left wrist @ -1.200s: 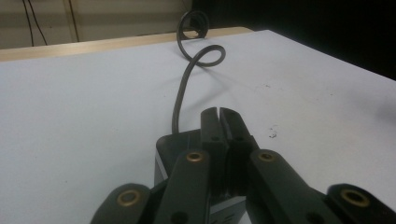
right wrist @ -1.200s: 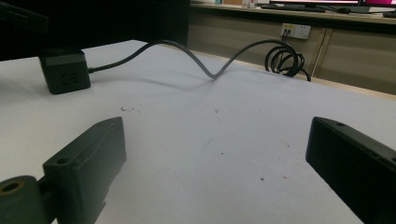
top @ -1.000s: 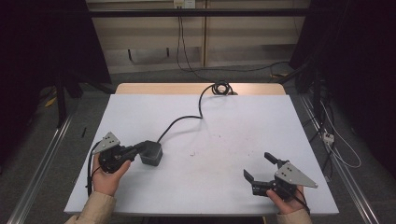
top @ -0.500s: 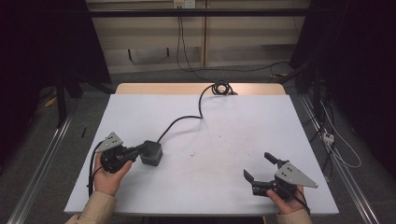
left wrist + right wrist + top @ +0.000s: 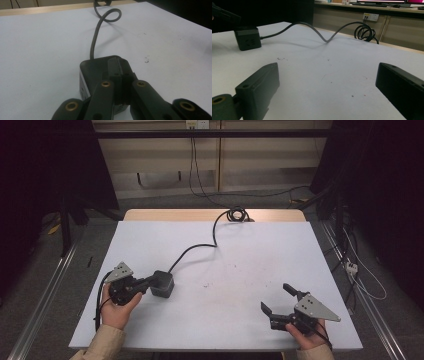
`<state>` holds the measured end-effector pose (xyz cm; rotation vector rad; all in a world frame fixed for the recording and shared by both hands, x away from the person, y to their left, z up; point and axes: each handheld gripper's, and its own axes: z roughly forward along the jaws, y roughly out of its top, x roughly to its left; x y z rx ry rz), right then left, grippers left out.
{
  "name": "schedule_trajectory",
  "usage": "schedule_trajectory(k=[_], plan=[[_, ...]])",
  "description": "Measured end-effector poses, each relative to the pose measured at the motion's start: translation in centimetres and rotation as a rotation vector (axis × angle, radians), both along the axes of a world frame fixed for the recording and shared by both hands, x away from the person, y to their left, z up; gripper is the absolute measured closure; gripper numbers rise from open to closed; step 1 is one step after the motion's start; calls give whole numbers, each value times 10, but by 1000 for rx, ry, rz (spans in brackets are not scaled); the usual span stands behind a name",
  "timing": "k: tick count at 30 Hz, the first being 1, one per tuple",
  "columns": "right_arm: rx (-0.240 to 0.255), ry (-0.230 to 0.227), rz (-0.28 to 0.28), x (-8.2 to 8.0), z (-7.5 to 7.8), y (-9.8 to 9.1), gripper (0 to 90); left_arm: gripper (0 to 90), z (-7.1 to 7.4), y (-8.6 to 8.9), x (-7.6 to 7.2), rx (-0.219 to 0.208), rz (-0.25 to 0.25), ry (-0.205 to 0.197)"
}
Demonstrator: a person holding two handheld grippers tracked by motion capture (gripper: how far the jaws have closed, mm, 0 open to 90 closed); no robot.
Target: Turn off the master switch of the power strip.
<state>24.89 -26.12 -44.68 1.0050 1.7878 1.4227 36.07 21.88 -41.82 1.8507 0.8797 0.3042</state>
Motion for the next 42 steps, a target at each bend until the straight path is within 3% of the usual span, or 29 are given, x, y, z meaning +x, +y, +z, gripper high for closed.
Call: schedule_trajectory(k=[42], plan=[[1,-2,0,-1,0,-1,49,900,-5,-5,3,42,-2,8]])
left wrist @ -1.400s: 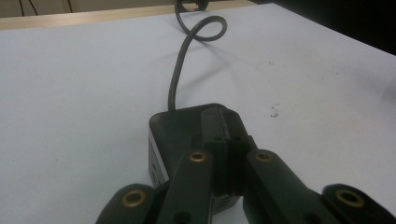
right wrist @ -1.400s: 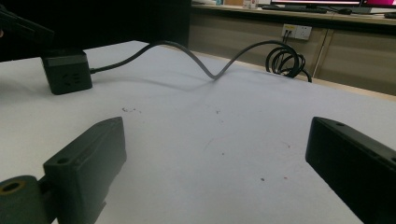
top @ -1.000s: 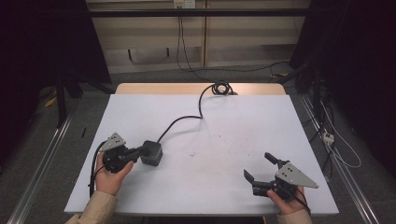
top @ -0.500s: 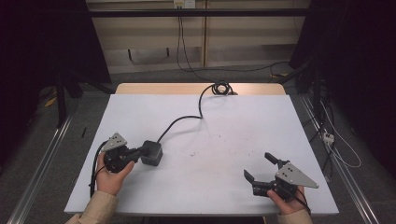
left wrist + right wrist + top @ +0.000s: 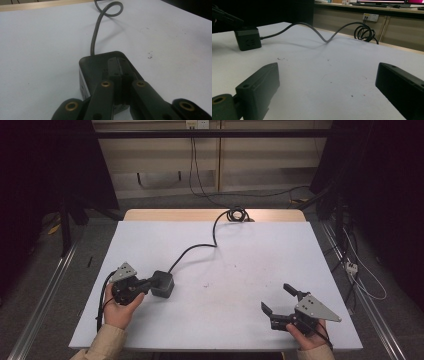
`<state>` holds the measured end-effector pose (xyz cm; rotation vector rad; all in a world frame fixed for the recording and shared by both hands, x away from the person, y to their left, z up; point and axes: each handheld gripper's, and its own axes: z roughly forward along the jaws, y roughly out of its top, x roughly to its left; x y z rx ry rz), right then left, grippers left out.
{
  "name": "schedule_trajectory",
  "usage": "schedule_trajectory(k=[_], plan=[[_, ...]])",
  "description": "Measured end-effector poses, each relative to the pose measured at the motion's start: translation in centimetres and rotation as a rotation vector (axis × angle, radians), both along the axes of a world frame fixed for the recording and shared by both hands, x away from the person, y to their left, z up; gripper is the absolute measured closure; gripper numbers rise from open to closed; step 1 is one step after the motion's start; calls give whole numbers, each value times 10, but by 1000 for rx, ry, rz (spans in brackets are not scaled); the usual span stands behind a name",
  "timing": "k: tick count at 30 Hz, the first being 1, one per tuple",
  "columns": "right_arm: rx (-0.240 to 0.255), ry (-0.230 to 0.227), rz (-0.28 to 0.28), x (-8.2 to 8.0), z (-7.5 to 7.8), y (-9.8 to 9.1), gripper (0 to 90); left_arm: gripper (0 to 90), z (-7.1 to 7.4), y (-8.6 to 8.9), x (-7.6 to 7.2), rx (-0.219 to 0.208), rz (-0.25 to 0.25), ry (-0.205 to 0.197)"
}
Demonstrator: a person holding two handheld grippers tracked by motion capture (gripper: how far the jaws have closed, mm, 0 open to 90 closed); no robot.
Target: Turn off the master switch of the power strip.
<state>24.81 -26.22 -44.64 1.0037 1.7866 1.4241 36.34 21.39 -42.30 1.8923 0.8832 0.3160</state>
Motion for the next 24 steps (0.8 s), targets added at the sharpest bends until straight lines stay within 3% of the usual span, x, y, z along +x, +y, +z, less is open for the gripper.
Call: schedule_trajectory(k=[24], plan=[[0,-3,0,-1,1,0,49,900,-3,0,-2,-6,6,-12]])
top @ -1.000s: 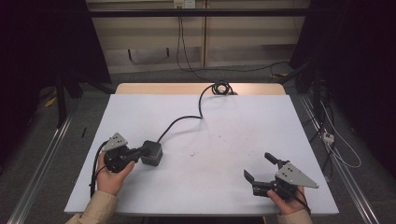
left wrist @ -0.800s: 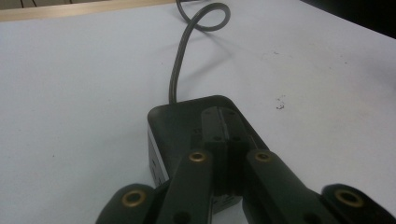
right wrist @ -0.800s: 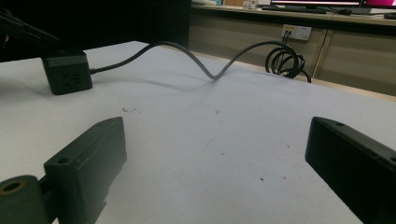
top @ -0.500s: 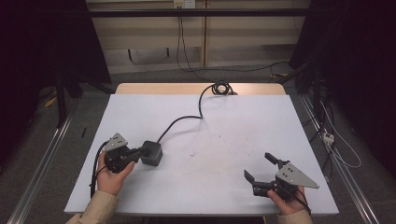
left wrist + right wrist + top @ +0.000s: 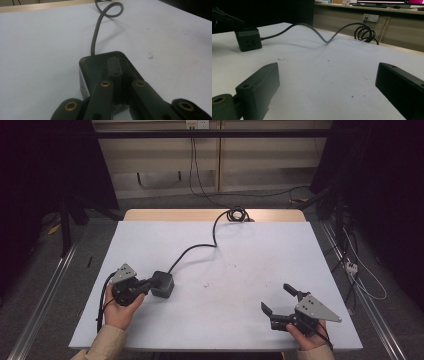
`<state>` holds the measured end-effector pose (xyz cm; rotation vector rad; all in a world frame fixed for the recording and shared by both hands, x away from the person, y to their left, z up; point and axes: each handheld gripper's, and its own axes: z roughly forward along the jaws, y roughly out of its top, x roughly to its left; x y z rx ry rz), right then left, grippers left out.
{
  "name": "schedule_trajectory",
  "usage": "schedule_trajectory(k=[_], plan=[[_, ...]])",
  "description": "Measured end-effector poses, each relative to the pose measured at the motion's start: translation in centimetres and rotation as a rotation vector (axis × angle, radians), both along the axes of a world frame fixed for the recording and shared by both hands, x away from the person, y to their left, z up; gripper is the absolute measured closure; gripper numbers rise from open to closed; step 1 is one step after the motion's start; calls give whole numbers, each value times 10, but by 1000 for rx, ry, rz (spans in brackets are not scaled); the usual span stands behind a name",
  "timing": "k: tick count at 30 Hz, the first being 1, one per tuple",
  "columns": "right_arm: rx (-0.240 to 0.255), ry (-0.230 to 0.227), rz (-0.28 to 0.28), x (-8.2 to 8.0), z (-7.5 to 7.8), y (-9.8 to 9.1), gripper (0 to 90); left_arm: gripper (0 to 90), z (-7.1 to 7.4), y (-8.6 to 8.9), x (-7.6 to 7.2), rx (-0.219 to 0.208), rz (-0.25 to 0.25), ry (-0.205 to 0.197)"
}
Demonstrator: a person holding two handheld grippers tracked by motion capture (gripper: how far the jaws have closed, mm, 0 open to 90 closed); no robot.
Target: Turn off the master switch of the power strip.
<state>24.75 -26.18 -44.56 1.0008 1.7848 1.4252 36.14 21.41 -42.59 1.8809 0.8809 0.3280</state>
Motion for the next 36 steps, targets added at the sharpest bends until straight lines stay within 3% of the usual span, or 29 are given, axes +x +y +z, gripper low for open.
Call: schedule_trajectory(k=[36], plan=[[-4,-3,1,-1,0,0,53,900,1,-2,-2,16,15,-5]])
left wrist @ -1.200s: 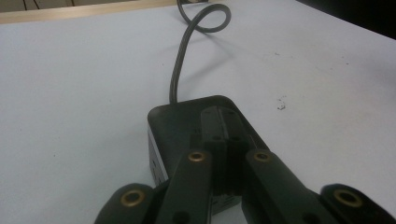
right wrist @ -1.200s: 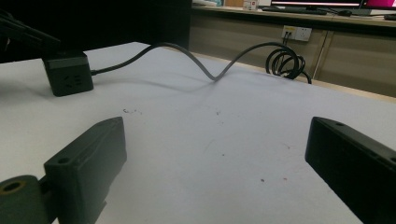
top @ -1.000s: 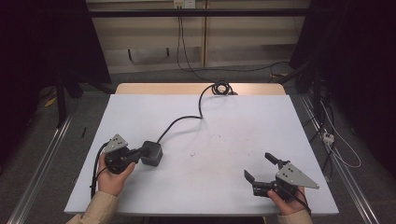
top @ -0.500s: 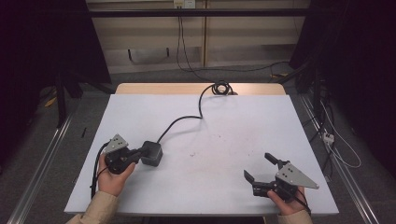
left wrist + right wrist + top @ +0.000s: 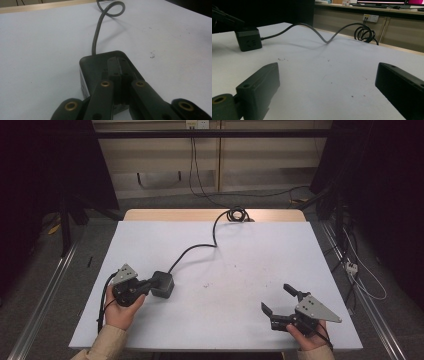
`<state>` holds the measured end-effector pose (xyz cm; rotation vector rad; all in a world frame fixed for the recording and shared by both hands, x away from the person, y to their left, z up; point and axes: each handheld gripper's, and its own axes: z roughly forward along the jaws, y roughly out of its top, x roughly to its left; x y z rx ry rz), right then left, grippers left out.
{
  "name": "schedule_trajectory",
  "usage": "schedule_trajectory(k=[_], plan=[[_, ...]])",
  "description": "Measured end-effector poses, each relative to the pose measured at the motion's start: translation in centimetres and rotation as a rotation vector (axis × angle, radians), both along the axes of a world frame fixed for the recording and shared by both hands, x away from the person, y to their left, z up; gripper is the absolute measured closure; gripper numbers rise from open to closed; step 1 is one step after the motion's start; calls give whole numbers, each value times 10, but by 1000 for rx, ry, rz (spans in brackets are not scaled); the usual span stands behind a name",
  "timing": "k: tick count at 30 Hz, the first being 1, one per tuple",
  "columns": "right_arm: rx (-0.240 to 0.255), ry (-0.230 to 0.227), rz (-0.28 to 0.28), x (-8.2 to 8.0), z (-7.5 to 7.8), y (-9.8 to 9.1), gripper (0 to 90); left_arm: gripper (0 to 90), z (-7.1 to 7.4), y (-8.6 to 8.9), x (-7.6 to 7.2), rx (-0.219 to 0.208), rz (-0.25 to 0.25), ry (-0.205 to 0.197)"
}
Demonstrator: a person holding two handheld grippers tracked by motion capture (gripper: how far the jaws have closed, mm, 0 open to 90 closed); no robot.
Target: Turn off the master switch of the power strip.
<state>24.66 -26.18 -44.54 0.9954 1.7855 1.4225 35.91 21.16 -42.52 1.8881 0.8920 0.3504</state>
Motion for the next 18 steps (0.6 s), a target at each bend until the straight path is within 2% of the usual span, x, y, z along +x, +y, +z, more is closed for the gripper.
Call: schedule_trajectory(k=[3,18], plan=[[0,0,0,0,0,0,52,900,1,0,0,11,-1,-2],[-1,-1,0,-1,0,0,52,900,2,-2,-1,13,13,9]])
